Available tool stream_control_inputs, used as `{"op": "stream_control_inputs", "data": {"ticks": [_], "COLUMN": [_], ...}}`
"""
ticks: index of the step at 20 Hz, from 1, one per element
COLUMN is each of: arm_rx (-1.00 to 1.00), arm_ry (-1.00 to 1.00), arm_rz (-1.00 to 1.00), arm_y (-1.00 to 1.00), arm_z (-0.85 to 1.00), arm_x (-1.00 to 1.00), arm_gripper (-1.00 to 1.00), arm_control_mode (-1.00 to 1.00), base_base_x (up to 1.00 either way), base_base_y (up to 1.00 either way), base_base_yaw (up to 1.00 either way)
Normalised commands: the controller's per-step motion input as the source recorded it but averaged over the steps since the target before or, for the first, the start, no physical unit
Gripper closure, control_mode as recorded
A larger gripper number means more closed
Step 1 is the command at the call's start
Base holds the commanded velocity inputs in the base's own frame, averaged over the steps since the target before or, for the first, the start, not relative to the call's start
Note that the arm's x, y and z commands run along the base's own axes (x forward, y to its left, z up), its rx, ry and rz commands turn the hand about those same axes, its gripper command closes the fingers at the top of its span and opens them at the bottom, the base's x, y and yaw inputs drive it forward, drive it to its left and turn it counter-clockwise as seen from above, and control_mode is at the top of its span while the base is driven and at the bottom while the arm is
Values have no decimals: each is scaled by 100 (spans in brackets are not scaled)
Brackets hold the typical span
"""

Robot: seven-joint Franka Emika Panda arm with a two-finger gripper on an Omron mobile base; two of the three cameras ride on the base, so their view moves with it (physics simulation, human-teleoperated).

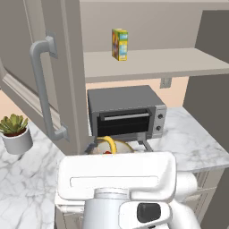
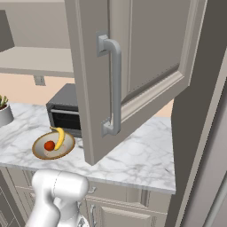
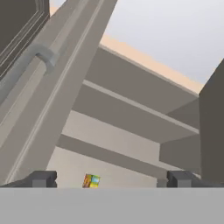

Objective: Open the cabinet. Pick the banana and apple from the cabinet and place them into the bowl. Then close the cabinet.

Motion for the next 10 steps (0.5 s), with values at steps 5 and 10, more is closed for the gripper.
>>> {"op": "stream_control_inputs", "data": {"ticks": [5,10], "arm_rx": [0,0], "arm_ry": [-17,-3], "arm_rz": [-39,-6], "arm_y": [0,1], "arm_z": [-27,-14], "arm_x": [77,27], "arm_gripper": [-100,-100], "arm_control_mode": [-100,-100], "base_base_x": [0,0], "base_base_y": [0,0], "base_base_yaw": [0,0]}}
